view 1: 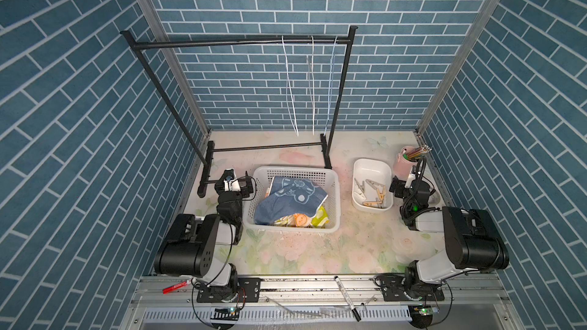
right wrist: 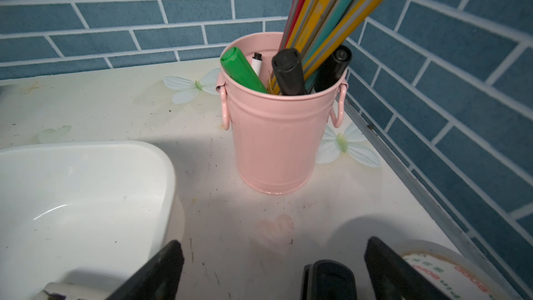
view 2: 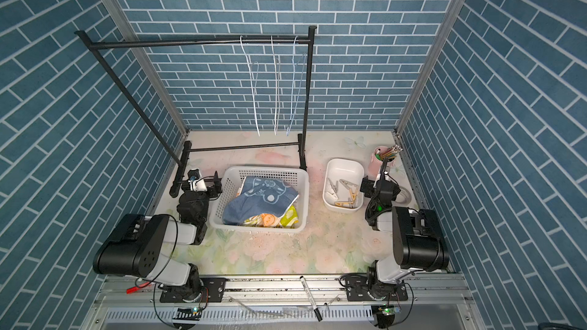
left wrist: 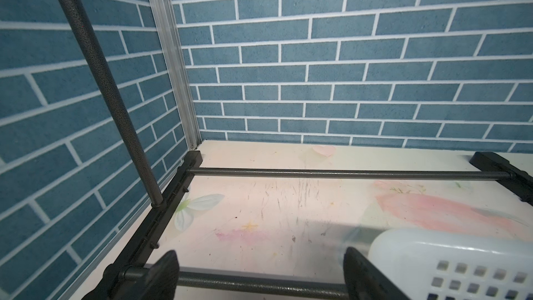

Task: Remove the clothespins securing towels to the hanger
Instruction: Reset both arms

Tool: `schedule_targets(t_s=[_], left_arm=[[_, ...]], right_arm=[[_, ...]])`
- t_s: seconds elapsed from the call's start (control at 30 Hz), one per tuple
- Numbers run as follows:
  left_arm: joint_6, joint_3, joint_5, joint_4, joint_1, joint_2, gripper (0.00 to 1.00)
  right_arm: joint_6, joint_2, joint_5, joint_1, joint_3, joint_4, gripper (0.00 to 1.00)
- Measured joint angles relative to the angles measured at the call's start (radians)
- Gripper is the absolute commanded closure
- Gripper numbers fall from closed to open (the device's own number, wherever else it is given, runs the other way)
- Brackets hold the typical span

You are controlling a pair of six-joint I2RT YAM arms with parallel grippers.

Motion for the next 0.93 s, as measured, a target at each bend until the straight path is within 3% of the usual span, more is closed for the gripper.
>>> schedule_targets(t_s=[0.1, 0.37, 0.93], left_arm=[[-0.002, 0.013, 0.021, -0.008, 0.009, 0.004, 0.06], [-0.010, 0.150, 0.042, -0.246, 0.037, 0.005, 0.00], [-0.021, 0.158, 0.049, -0.268, 0.037, 0.005, 0.00]], right_arm=[[0.000, 0.000, 0.000, 0.000, 0.000, 0.000, 0.01], [0.000, 0.000, 0.000, 0.000, 0.000, 0.000, 0.01], [0.000, 0.000, 0.000, 0.000, 0.000, 0.000, 0.02]])
